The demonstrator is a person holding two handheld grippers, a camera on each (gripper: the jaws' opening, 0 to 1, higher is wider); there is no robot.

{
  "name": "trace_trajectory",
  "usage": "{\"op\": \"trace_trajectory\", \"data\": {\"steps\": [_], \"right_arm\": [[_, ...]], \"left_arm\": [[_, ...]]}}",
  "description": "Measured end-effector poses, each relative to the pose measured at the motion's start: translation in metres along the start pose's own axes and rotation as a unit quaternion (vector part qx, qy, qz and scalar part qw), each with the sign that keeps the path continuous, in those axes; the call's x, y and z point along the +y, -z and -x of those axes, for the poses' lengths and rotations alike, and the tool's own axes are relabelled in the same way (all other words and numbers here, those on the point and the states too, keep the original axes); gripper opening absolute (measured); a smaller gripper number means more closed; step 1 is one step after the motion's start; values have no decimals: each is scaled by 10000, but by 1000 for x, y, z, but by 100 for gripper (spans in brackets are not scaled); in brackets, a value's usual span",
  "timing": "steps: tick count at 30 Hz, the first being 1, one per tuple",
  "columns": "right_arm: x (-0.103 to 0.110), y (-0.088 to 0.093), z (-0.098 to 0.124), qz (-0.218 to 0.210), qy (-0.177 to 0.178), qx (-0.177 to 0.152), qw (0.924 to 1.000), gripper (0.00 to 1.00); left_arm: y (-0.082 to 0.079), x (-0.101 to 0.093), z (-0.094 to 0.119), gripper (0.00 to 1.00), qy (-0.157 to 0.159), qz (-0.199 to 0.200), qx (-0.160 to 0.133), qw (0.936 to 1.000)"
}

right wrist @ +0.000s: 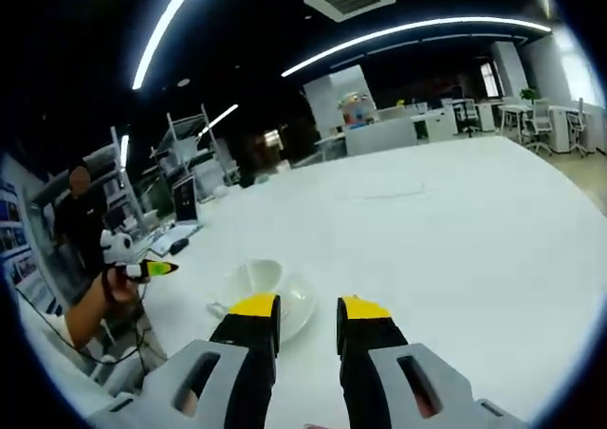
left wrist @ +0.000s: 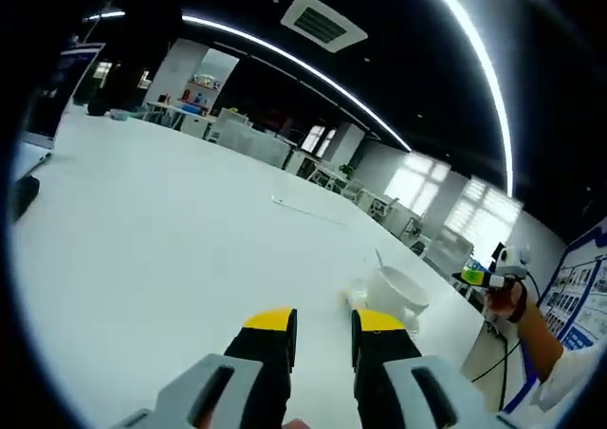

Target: Tidy tabletop coffee trays, cups and spoons，present forward

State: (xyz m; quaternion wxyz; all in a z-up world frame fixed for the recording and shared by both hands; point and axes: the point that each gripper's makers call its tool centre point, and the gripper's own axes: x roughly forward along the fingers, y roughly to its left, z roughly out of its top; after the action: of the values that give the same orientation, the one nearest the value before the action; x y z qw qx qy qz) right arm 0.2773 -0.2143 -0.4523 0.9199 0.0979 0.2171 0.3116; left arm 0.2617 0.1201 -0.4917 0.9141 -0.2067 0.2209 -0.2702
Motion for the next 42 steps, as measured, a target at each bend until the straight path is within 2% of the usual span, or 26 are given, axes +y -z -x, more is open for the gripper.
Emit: {"op": "trace_trajectory", "data": {"steps": [4, 7, 16, 24, 30, 34, 39, 42], "right_arm": [[9, 10, -13, -164, -99, 253, 9995, 25], [7, 15, -24, -310, -153, 388, 9986, 24], [12, 29, -46, -544, -260, 674, 9959, 24], [12, 45, -60, -649, -245, 988, 9927, 24], [7, 56, -67, -906, -285, 1176, 9885, 23], [3, 59, -72, -1080, -302, 1237, 9860, 23], [5, 63, -75, -1375, -406, 1370, 9801, 23], [5, 67, -79, -1453, -428, 1436, 9780, 23]], "left_arm": [[7, -7, -11, 25, 170, 346, 222, 9990], [11, -13, -19, 25, 348, 557, 370, 9972], [20, -22, -43, 25, 548, 1011, 661, 9912], [28, -37, -61, 25, 687, 1310, 895, 9849], [37, -49, -75, 25, 739, 1505, 1120, 9795], [40, -58, -81, 25, 793, 1498, 1214, 9780], [42, -58, -88, 25, 762, 1604, 1267, 9759], [51, -66, -91, 25, 754, 1648, 1373, 9738]]}}
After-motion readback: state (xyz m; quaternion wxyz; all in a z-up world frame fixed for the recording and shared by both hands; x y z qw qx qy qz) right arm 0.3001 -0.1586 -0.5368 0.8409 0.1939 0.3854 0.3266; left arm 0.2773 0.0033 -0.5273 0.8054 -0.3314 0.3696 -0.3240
